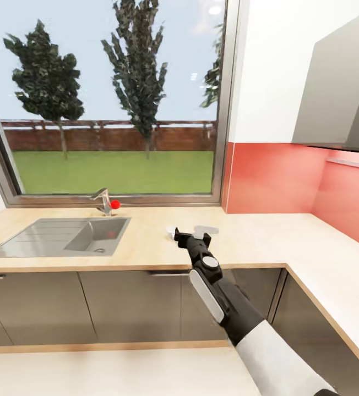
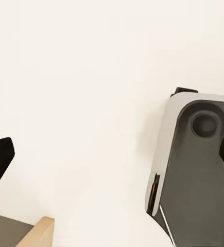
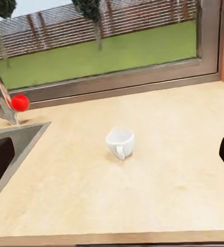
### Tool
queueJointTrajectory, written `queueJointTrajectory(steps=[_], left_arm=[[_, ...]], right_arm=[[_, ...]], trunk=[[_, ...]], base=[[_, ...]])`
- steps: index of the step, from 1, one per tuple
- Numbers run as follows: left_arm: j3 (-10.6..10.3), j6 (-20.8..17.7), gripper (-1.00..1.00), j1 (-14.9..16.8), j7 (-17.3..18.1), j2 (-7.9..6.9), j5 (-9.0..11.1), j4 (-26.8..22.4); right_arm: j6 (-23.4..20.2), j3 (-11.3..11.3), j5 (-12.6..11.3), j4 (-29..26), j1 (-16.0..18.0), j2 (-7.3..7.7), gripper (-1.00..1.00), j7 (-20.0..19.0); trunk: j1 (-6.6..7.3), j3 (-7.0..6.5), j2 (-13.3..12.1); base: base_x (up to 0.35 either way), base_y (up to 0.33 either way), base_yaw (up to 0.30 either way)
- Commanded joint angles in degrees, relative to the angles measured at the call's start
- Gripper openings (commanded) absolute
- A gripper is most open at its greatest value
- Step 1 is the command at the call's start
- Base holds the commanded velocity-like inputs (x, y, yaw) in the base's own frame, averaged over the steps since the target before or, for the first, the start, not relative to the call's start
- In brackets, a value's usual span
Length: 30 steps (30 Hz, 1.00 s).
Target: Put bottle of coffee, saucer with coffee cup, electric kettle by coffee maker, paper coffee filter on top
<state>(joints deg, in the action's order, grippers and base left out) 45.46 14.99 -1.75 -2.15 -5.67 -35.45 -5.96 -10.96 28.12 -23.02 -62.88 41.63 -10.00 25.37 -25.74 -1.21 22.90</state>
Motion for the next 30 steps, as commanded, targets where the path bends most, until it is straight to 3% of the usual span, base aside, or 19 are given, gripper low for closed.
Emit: queueJointTrajectory(steps=[1, 4, 8, 15, 30], left_arm=[[0.30, 0.22, 1.00, -0.01, -0.22, 0.01, -0.57, 0.03], [0.29, 0.22, 1.00, -0.01, -0.22, 0.04, -0.52, 0.10], [0.19, 0.22, 1.00, -0.01, -0.22, 0.09, -0.50, 0.14], [0.09, 0.22, 1.00, -0.01, -0.22, 0.18, -0.51, 0.16], [-0.02, 0.13, 1.00, -0.04, -0.24, 0.29, -0.58, 0.31]], right_arm=[[-1.14, 0.08, -0.32, 0.07, 1.00, 0.00, 1.00, 0.66], [-4.47, -0.02, -0.39, -0.34, 3.71, 0.00, 1.00, 2.44], [-5.94, 0.18, -0.37, -1.00, 4.77, 0.07, 1.00, 3.52], [-6.26, 0.37, -0.79, -0.95, 5.03, 3.48, 1.00, 3.72], [-6.62, 0.46, -0.78, 1.95, 5.04, 4.19, 1.00, 3.72]], trunk=[[-0.05, 0.01, 0.02], [-0.05, 0.01, 0.02], [-0.05, 0.01, 0.02], [-0.05, 0.01, 0.02], [-0.05, 0.01, 0.02]], base=[[0.287, 0.000, 0.000], [0.313, 0.000, 0.000], [0.331, 0.000, 0.000], [0.335, 0.044, 0.000], [0.279, 0.203, 0.000]])
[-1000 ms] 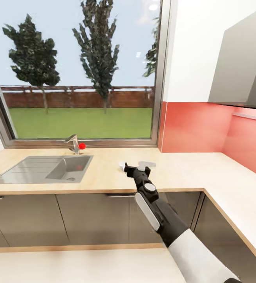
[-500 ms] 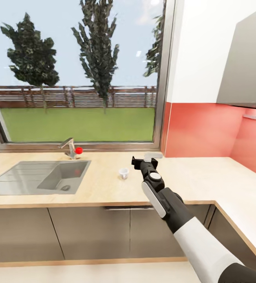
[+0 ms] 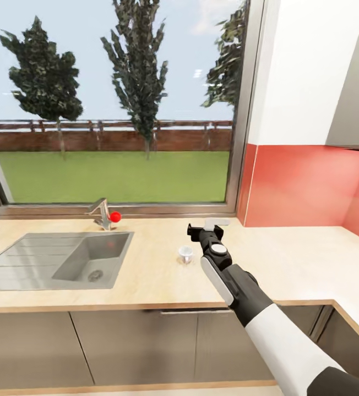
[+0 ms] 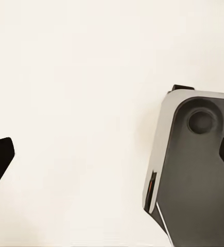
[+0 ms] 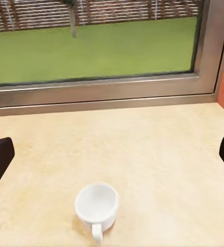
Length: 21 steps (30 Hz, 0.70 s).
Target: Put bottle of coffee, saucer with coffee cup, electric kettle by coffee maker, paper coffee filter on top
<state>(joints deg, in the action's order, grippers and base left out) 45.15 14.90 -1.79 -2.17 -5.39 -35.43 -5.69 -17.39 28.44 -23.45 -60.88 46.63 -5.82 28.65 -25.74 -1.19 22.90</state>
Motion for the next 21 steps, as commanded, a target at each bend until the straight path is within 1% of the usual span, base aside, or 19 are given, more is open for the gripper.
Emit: queueJointTrajectory(steps=[1, 7, 9, 16, 21], left_arm=[[0.29, 0.22, 1.00, -0.01, -0.25, 0.04, -0.60, 0.05], [0.22, 0.22, 1.00, -0.02, -0.21, 0.19, -0.62, 0.06], [0.14, 0.22, 1.00, -0.02, -0.17, 0.27, -0.66, 0.06], [-0.13, 0.22, 1.00, -0.05, 0.04, 0.31, -0.79, 0.53], [-0.36, 0.22, 1.00, -0.05, 0.07, 0.29, -0.92, 1.19]], right_arm=[[-0.18, 0.14, -0.36, 0.23, 0.04, 0.02, 1.00, 0.44], [-0.19, 0.13, -0.48, 2.48, 0.04, 0.02, 1.00, 0.44], [-0.19, 0.13, -0.50, 3.24, 0.04, 0.02, 1.00, 0.44], [-0.19, 0.00, -0.54, 4.20, 0.04, 0.25, 1.00, 0.46], [-0.19, -0.04, -0.54, 4.21, 0.04, 1.32, 1.00, 0.44]], trunk=[[-0.04, 0.00, 0.03], [-0.04, 0.04, 0.03], [-0.04, 0.12, 0.03], [-0.04, 0.53, 0.03], [-0.04, 0.72, 0.03]], base=[[0.200, 0.277, 0.000], [0.173, 0.290, 0.008], [0.107, 0.175, 0.098], [0.026, 0.042, 0.160], [0.032, -0.004, 0.105]])
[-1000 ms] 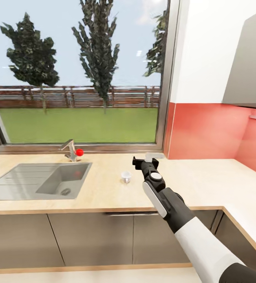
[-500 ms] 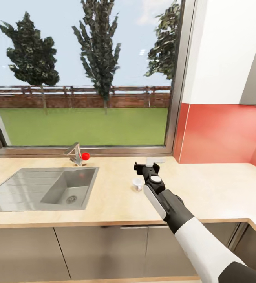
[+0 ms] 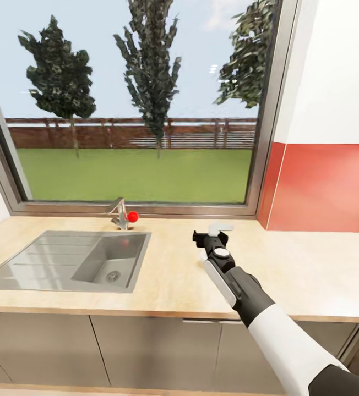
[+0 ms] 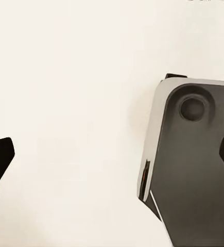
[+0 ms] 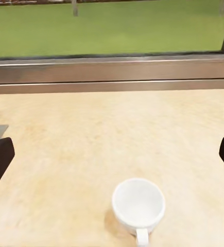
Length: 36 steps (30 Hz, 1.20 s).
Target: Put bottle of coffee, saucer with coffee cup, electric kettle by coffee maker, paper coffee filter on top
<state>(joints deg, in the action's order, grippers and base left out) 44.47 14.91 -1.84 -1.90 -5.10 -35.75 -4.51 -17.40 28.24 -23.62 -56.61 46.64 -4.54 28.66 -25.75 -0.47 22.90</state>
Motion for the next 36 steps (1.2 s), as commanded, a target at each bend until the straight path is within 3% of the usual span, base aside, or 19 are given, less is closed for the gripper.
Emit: queueJointTrajectory(steps=[1, 11, 24, 32, 36], left_arm=[[0.29, 0.21, 1.00, -0.01, -0.20, 0.00, -0.59, 0.04], [0.26, 0.17, 1.00, -0.01, -0.29, 0.01, -0.56, 0.14], [0.35, 0.16, 1.00, -0.13, -0.30, -0.03, -0.55, 2.10], [0.14, 0.13, 1.00, -3.42, -0.29, -0.42, -0.78, 2.15], [0.06, 0.12, 1.00, -5.46, -1.36, -0.62, -0.94, 2.14]], right_arm=[[-0.18, 0.16, -0.35, -0.05, 0.03, 0.09, 1.00, 0.45], [-1.90, 0.08, -0.20, -0.11, 0.03, 2.11, 1.00, 0.46], [-6.85, -0.01, -0.14, -0.05, 0.03, 2.18, 1.00, 0.44], [-20.28, -0.12, -0.52, -0.15, 0.03, 1.62, 1.00, 0.44], [-23.82, -0.99, -2.95, -0.27, 0.03, 1.49, 1.00, 0.50]], trunk=[[-0.04, 0.02, 0.02], [-0.04, 0.04, 0.02], [-0.04, 0.04, 0.02], [-0.04, 0.04, 0.02], [-0.04, 0.04, 0.02]], base=[[0.152, -0.048, 0.035], [0.265, -0.146, 0.007], [0.257, -0.130, 0.000], [0.027, -0.008, 0.000], [0.002, -0.001, 0.000]])
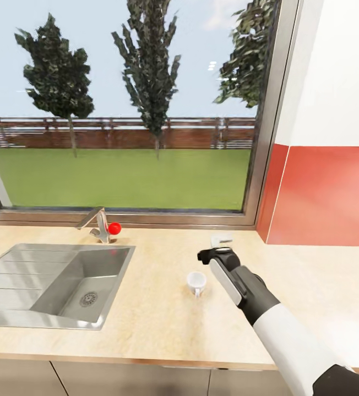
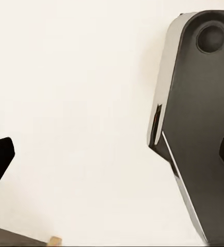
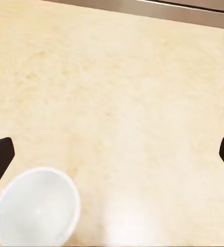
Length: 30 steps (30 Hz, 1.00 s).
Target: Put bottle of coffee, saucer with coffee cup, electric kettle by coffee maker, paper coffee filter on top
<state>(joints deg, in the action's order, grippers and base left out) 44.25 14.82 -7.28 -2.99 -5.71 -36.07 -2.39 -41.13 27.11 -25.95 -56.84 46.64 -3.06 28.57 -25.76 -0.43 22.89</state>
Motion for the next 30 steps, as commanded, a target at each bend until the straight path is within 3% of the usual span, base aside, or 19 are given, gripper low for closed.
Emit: queueJointTrajectory(steps=[1, 6, 10, 18, 30], left_arm=[[0.26, 0.21, 1.00, -0.50, -0.68, -0.05, -0.67, 0.02], [0.23, 0.15, 1.00, -1.75, -1.56, -0.16, -1.02, 0.02], [0.20, -1.81, 1.00, -2.62, -1.72, -0.12, -2.21, 0.02], [0.27, -6.86, 1.00, -2.90, -1.83, -0.07, -6.51, -0.06], [0.23, -7.44, 1.00, -2.83, -1.92, 0.13, -7.16, -0.07]], right_arm=[[-0.97, -0.09, -1.78, -0.03, 0.03, 0.01, 1.00, 0.59], [-5.18, -0.49, -5.86, 0.11, 0.03, -0.01, 1.00, 0.60], [-7.59, -0.98, -6.94, 0.10, 0.03, -0.01, 1.00, 0.61], [-9.07, -4.42, -7.19, 0.07, 0.03, -0.01, 1.00, 0.61], [-9.23, -5.40, -7.11, 0.23, 0.03, 0.40, 1.00, 0.68]], trunk=[[-0.02, 0.00, 0.03], [-0.02, 0.00, 0.03], [-0.02, 0.00, 0.03], [-0.02, 0.00, 0.03], [-0.02, 0.00, 0.03]], base=[[0.000, 0.000, 0.000], [0.000, 0.000, 0.000], [0.000, 0.000, 0.000], [0.000, 0.000, 0.000], [0.009, 0.000, 0.000]])
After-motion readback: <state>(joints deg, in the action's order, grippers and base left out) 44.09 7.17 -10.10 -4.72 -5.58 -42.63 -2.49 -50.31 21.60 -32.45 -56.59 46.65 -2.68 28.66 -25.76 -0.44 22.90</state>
